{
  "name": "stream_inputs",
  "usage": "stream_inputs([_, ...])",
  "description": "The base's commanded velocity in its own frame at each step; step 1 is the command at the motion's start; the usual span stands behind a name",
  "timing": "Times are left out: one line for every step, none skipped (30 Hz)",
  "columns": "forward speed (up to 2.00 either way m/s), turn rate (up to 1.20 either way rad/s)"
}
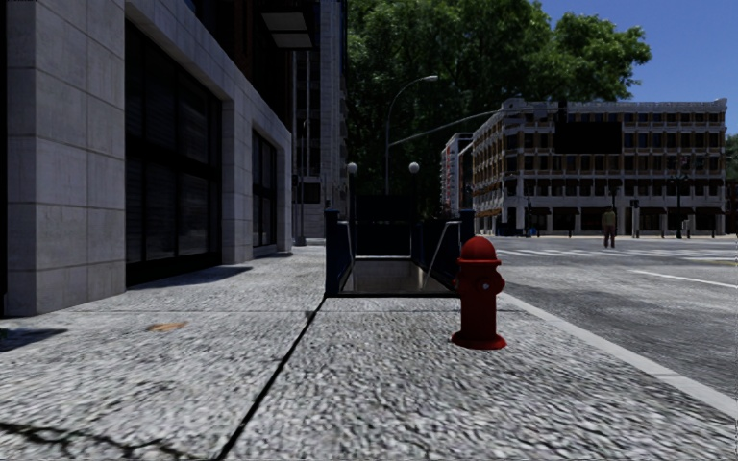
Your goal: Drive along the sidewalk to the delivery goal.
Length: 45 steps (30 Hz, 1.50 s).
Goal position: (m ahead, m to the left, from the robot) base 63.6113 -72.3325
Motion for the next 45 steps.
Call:
stream_inputs([2.0, 0.45])
stream_inputs([2.0, 0.45])
stream_inputs([2.0, 0.45])
stream_inputs([2.0, 0.47])
stream_inputs([2.0, 0.47])
stream_inputs([2.0, 0.5])
stream_inputs([2.0, 0.52])
stream_inputs([2.0, 0.54])
stream_inputs([2.0, 0.54])
stream_inputs([2.0, 0.55])
stream_inputs([2.0, 0.56])
stream_inputs([2.0, 0.56])
stream_inputs([2.0, 0.56])
stream_inputs([2.0, 0.56])
stream_inputs([2.0, 0.56])
stream_inputs([2.0, 0.56])
stream_inputs([2.0, 0.56])
stream_inputs([2.0, 0.56])
stream_inputs([2.0, 0.56])
stream_inputs([2.0, 0.56])
stream_inputs([2.0, 0.56])
stream_inputs([2.0, 0.54])
stream_inputs([2.0, 0.37])
stream_inputs([2.0, 0.37])
stream_inputs([2.0, 0.22])
stream_inputs([2.0, 0.0])
stream_inputs([2.0, 0.0])
stream_inputs([2.0, 0.0])
stream_inputs([2.0, 0.0])
stream_inputs([2.0, 0.0])
stream_inputs([2.0, 0.0])
stream_inputs([2.0, 0.0])
stream_inputs([2.0, 0.0])
stream_inputs([2.0, 0.0])
stream_inputs([2.0, 0.0])
stream_inputs([2.0, 0.0])
stream_inputs([2.0, 0.0])
stream_inputs([2.0, 0.0])
stream_inputs([2.0, 0.0])
stream_inputs([2.0, 0.0])
stream_inputs([2.0, 0.0])
stream_inputs([2.0, 0.0])
stream_inputs([2.0, 0.0])
stream_inputs([2.0, 0.0])
stream_inputs([2.0, 0.0])
